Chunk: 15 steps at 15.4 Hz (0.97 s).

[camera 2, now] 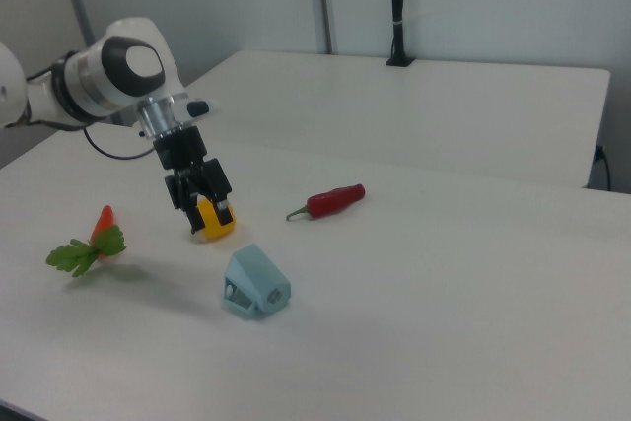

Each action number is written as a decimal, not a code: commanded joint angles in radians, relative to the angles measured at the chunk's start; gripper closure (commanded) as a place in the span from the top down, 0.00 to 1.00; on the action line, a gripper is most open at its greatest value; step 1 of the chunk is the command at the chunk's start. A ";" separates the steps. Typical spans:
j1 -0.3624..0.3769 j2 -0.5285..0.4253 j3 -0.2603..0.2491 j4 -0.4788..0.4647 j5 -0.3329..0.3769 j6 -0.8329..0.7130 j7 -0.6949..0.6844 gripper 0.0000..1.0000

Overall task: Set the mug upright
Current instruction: 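Lower the gripper onto the rim of the tipped light-blue mug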

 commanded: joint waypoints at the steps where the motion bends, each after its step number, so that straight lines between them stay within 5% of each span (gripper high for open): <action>1: 0.031 0.087 -0.002 0.010 -0.104 -0.003 0.173 1.00; 10: 0.043 0.201 -0.002 0.014 -0.239 0.054 0.398 0.98; 15: 0.037 0.216 -0.005 0.009 -0.259 0.047 0.392 0.80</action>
